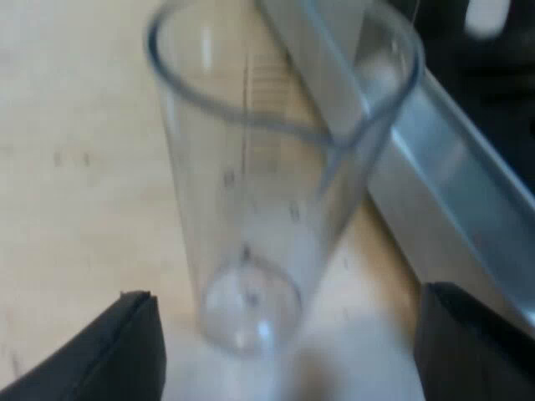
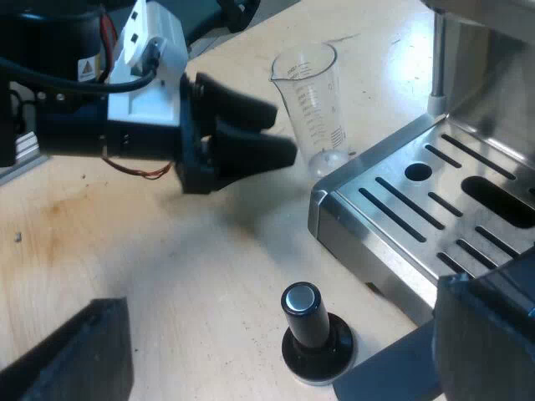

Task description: Pour the beans into the coffee machine

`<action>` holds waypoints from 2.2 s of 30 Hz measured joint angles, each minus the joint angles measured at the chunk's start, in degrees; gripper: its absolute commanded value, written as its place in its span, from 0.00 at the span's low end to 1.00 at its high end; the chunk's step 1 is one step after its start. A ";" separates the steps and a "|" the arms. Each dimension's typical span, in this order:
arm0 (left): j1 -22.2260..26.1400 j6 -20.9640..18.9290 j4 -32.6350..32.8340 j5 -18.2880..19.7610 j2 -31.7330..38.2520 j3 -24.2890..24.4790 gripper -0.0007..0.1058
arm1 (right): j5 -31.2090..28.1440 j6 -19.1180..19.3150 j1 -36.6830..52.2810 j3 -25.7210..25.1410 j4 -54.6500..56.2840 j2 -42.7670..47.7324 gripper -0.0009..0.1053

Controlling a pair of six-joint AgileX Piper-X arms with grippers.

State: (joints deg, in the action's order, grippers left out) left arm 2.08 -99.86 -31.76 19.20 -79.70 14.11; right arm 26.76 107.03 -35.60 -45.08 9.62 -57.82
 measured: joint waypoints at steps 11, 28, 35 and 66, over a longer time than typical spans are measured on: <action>0.00 0.00 23.29 -0.24 21.66 0.01 0.62 | -1.47 -5.93 0.00 0.00 1.73 2.16 0.75; 0.00 -0.34 61.48 -0.38 54.84 8.07 0.57 | -9.55 -5.93 0.00 0.00 20.23 22.42 0.75; 0.00 -0.34 69.94 -0.38 59.34 16.13 0.57 | -17.69 -8.89 0.00 0.00 24.53 28.91 0.75; 0.00 -0.34 84.83 0.89 75.15 30.83 0.57 | -26.76 -6.92 17.45 -2.90 32.81 29.14 0.75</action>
State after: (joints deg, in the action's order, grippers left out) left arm 2.08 -100.20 53.07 20.08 -4.55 44.94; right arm 0.00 100.12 -18.15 -47.98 42.43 -28.68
